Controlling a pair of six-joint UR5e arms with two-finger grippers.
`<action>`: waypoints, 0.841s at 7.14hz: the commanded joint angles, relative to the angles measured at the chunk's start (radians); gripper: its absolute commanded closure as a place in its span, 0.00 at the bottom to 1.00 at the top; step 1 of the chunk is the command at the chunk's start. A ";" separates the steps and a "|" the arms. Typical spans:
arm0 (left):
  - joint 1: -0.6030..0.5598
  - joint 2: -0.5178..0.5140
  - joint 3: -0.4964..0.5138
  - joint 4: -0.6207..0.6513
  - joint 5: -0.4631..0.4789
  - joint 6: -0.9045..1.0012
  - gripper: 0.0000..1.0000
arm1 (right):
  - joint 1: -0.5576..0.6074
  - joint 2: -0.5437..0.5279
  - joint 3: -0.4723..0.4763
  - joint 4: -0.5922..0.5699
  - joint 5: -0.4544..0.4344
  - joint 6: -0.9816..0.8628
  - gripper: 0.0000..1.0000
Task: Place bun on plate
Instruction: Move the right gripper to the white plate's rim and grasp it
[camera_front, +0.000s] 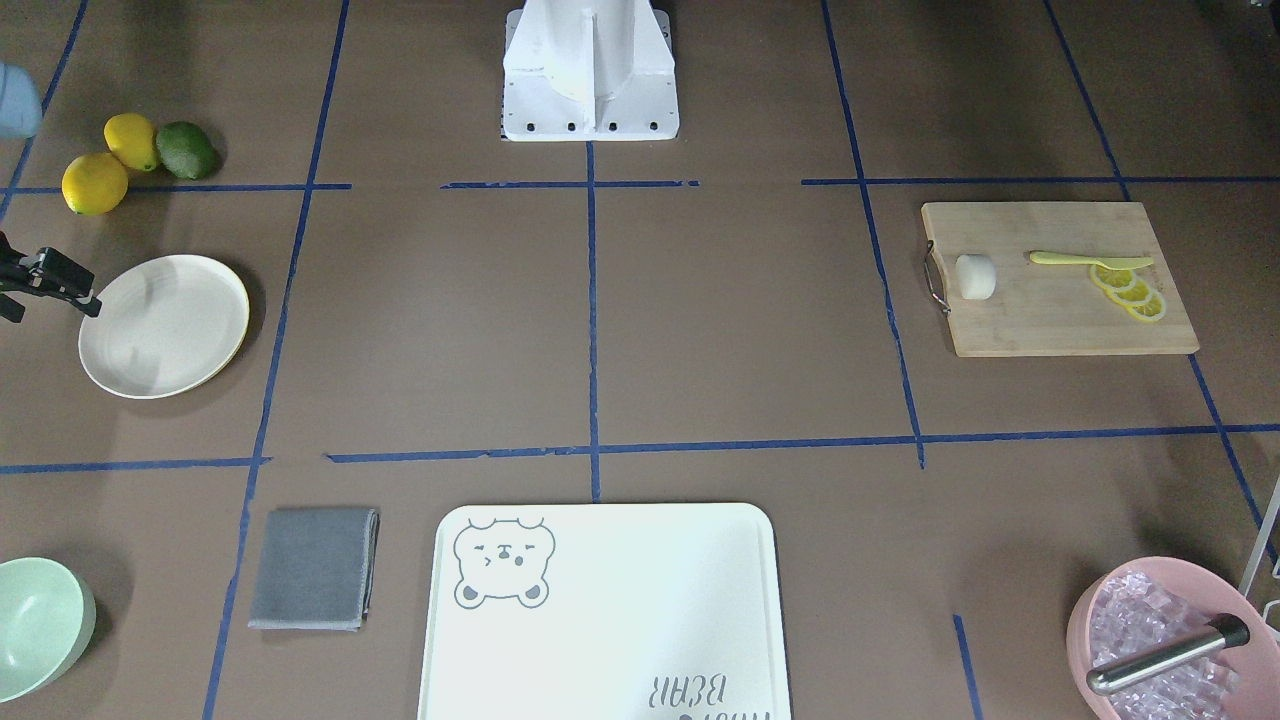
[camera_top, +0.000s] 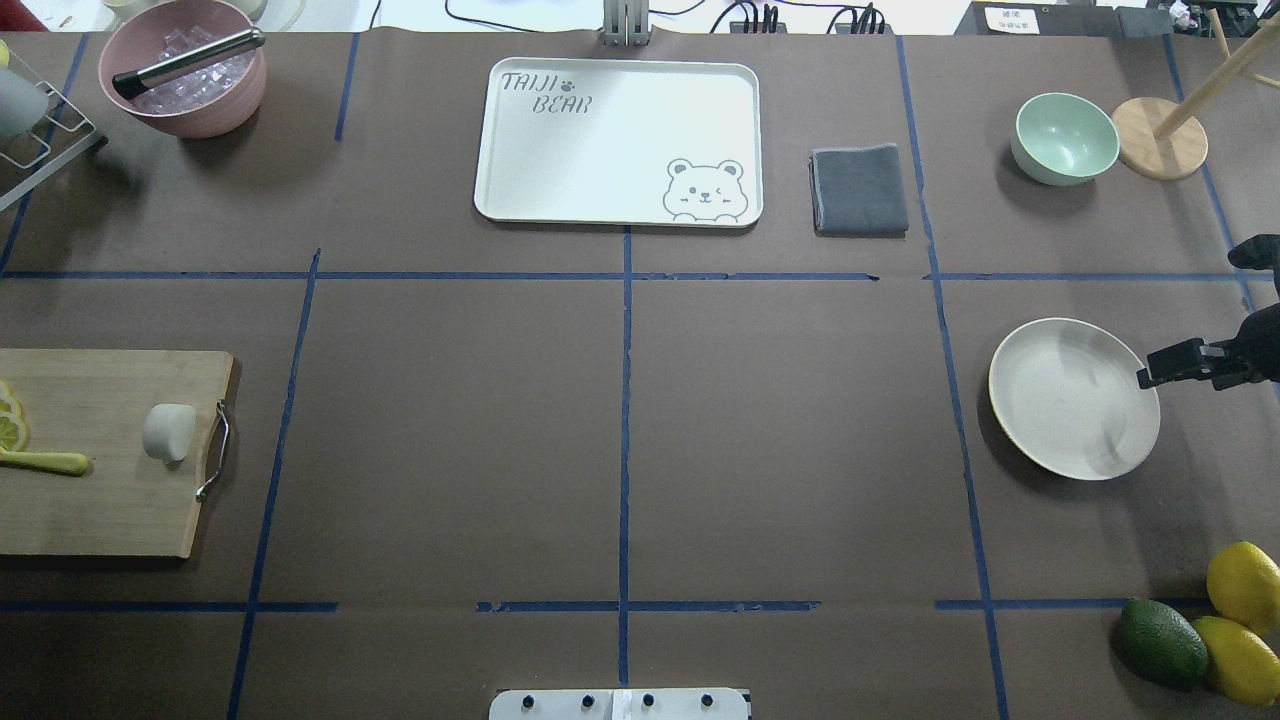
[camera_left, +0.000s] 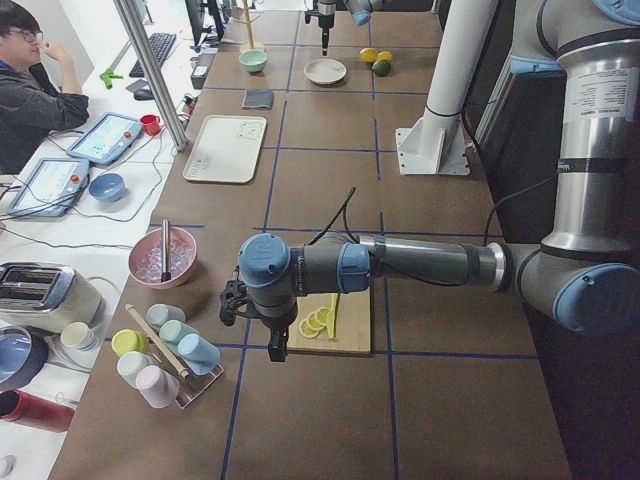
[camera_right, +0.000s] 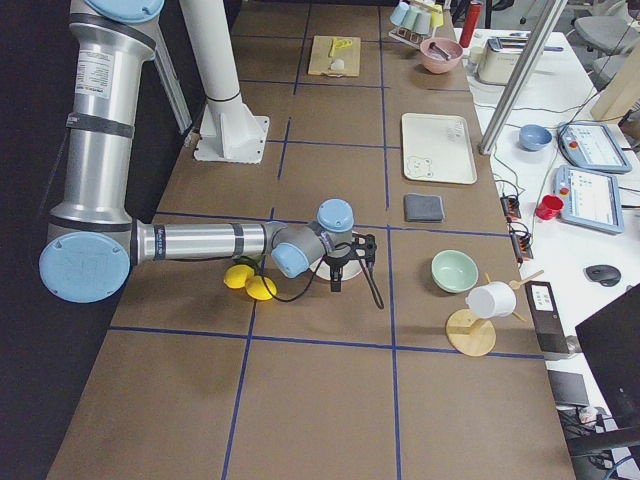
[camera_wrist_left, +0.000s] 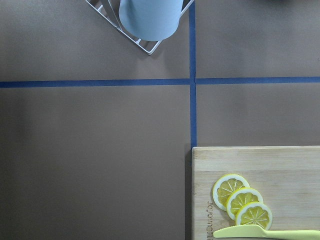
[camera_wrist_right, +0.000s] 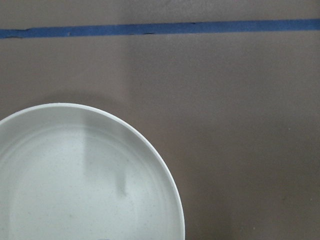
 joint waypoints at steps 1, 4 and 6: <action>0.000 0.000 0.000 0.000 0.000 0.000 0.00 | -0.026 0.010 -0.033 0.001 0.000 0.001 0.01; 0.000 -0.002 0.000 -0.002 0.000 0.000 0.00 | -0.043 0.012 -0.051 0.001 0.002 0.000 0.05; 0.000 -0.002 0.000 0.000 0.000 0.000 0.00 | -0.052 0.012 -0.054 0.001 0.000 0.000 0.13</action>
